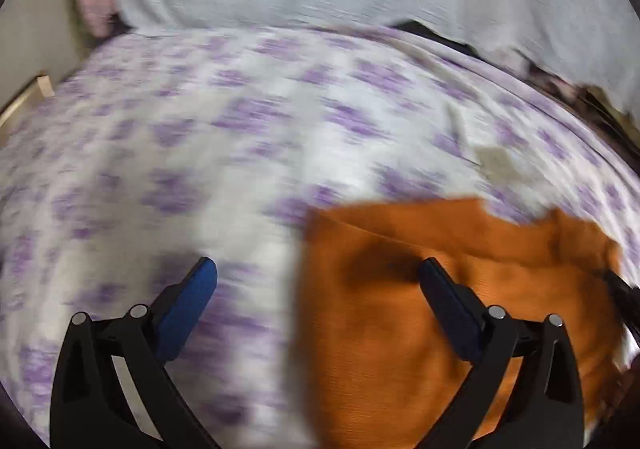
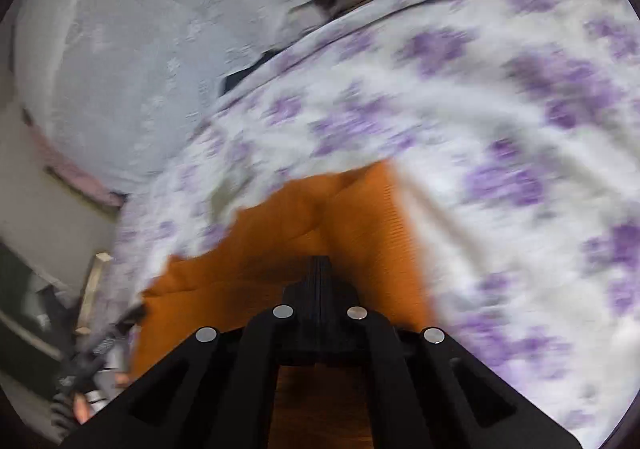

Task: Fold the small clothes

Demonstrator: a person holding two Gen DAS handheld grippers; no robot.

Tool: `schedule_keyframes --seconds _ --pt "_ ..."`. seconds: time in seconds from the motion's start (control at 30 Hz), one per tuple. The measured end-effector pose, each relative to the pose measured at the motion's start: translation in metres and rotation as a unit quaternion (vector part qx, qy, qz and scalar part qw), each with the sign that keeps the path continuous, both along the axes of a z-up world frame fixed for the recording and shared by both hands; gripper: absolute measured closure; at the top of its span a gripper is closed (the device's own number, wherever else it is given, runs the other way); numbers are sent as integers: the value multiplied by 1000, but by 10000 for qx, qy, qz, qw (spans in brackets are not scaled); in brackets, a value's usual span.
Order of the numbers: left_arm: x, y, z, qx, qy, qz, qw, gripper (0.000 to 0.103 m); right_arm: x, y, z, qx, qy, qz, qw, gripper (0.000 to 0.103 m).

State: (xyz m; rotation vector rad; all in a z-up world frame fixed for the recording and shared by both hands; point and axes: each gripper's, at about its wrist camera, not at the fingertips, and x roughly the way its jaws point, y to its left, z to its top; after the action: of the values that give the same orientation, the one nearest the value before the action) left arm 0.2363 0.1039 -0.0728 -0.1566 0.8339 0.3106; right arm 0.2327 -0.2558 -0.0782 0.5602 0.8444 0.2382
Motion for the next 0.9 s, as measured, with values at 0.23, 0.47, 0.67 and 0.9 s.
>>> schedule_keyframes --seconds 0.23,0.47,0.67,0.9 --pt "-27 -11 20 -389 -277 -791 9957 5 -23 55 36 116 -618 1162 9912 91" --pt "-17 -21 -13 206 525 -696 9960 4 -9 26 -3 745 212 719 9944 103" --pt "-69 -22 -2 -538 274 -1269 9901 5 -61 24 29 507 -342 818 9948 93" --pt "-91 -33 -31 -490 692 -1353 9872 4 -90 57 3 -7 -46 1243 9922 68"
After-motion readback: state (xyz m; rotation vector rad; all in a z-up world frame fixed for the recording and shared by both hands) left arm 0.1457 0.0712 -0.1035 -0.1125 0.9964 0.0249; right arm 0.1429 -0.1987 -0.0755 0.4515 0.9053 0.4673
